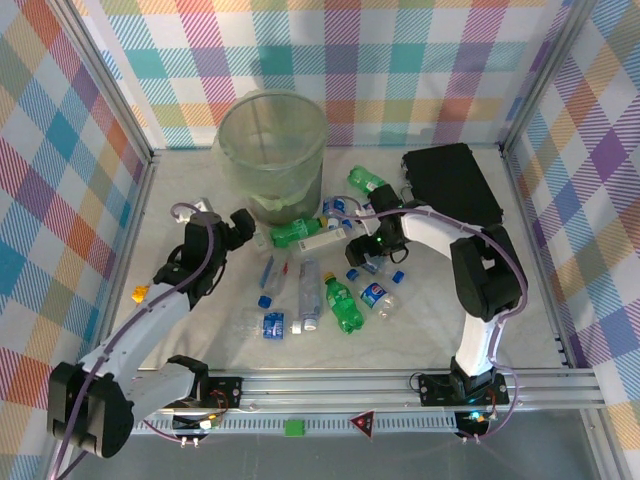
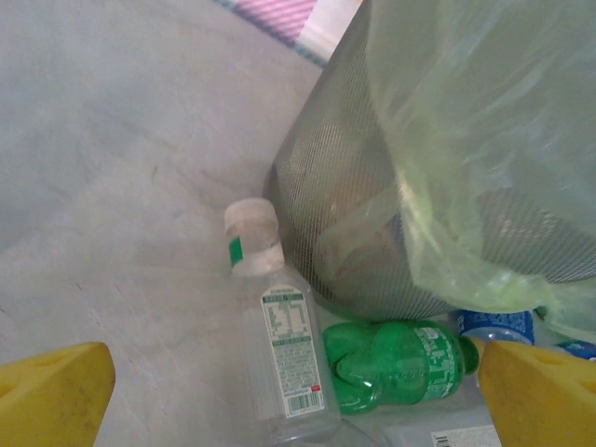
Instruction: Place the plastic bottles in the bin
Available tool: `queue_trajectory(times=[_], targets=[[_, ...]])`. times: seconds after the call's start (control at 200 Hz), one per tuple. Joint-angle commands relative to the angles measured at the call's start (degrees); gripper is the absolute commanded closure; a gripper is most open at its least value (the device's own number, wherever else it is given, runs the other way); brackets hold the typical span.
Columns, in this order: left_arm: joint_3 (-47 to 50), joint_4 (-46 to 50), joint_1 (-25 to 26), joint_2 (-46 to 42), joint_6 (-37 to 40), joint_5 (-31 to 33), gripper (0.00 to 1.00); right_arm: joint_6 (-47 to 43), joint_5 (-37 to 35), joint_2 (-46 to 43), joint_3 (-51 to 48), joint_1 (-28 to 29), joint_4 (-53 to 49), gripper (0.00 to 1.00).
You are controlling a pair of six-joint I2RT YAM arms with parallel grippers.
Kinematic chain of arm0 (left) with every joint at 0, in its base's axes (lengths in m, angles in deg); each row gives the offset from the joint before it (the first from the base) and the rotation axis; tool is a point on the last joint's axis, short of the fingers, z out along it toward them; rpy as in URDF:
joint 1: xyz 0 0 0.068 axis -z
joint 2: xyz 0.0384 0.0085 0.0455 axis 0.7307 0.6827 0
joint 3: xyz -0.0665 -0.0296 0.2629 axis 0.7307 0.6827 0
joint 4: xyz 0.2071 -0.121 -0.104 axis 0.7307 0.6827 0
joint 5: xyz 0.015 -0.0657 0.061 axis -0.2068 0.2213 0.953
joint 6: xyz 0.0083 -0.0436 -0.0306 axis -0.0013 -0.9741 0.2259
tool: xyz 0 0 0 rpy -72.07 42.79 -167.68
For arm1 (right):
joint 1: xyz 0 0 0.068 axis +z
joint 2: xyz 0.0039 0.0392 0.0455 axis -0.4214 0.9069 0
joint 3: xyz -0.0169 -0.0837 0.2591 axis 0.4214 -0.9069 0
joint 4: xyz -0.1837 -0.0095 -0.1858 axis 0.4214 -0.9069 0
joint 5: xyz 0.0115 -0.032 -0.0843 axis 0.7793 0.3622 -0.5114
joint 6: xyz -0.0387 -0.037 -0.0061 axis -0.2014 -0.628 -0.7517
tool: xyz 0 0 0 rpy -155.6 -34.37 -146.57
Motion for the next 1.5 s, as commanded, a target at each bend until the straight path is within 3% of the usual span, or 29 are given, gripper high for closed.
queue_trajectory(times=[0.0, 0.13, 0.3, 0.535, 1.085, 1.29, 1.49], targets=[[0.08, -5.07, -0.49, 2.85, -4.00, -3.65, 0.00, -1.50, -2.47, 1.79, 1.99, 0.52, -1.26, 0.08], [-0.53, -6.13, -0.47, 5.80, -4.01, -5.69, 0.00, -1.80, -3.90, 2.35, 2.17, 0.81, -0.87, 0.16], [-0.64, -7.54, -0.48, 7.85, -4.01, -6.50, 0.00, -2.07, -3.82, 1.25, 1.28, 0.90, -0.06, 0.35], [-1.25, -8.35, -0.49, 9.96, -3.89, -6.59, 0.00, -1.51, -3.30, -5.10, -0.24, 0.86, 1.50, 0.51], [2.56, -8.85, -4.26, 6.69, -3.64, -6.75, 0.00, 8.61, 4.95, -25.24, 7.05, 0.90, 5.98, 0.57], [6.65, -10.29, -7.17, 4.37, -5.76, -9.72, 0.00, 18.04, 9.89, -26.02, 12.68, 0.98, 16.76, 0.60], [9.17, -10.28, -7.68, 2.70, -4.93, -13.23, 0.00, 25.24, 9.84, -21.33, 18.08, 1.54, 28.04, 0.62]])
